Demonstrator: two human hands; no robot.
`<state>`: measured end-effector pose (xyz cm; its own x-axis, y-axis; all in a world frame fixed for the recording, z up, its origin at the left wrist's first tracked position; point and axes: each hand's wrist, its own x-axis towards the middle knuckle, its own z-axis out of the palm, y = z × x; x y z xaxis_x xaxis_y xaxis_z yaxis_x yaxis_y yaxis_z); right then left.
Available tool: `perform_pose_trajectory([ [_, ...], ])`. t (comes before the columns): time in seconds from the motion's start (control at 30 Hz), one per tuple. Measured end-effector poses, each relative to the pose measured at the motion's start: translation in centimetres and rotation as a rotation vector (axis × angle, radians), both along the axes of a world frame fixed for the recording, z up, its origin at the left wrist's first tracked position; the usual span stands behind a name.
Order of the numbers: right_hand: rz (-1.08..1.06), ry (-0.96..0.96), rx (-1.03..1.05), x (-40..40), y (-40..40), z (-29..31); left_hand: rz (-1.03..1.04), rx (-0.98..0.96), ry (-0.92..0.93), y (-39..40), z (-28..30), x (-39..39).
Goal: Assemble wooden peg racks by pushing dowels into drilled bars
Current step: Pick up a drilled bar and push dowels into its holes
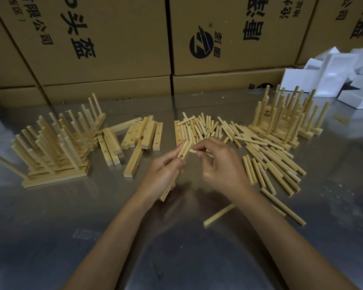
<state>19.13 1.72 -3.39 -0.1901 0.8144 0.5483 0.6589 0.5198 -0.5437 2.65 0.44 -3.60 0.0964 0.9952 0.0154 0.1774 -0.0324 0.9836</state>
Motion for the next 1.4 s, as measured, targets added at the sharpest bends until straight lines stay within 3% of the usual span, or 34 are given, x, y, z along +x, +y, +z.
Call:
perform_pose_trajectory([
  [0.43,0.002,0.517,-0.466,-0.1,0.2,0.0,-0.046,-0.009,-0.04,0.2,-0.5,0.0],
  [0.63,0.002,0.524,-0.584,-0.1,0.4,0.5,-0.05,-0.005,0.015,0.6,-0.6,-0.2],
  [0.77,-0.036,0.542,-0.596,1.7,1.1,1.2,-0.008,-0.052,-0.065,1.0,-0.6,-0.9],
  [0.83,-0.206,0.422,-0.459,3.5,1.5,1.5,0.061,-0.087,-0.113,1.2,-0.7,-1.3],
  [0.9,-0.427,0.091,-0.395,5.7,1.6,1.6,0.119,-0.114,-0.186,1.4,-0.7,-1.7],
  [1.0,-0.574,-0.256,-0.634,8.3,1.3,1.9,0.164,-0.144,-0.299,1.7,-0.7,-2.1],
  [1.23,-0.623,-0.316,-0.821,8.8,1.2,2.8,0.163,-0.168,-0.362,1.9,-0.8,-2.4],
  [1.4,-0.641,-0.398,-0.699,7.8,1.3,2.0,0.15,-0.175,-0.368,1.9,-0.9,-2.3],
])
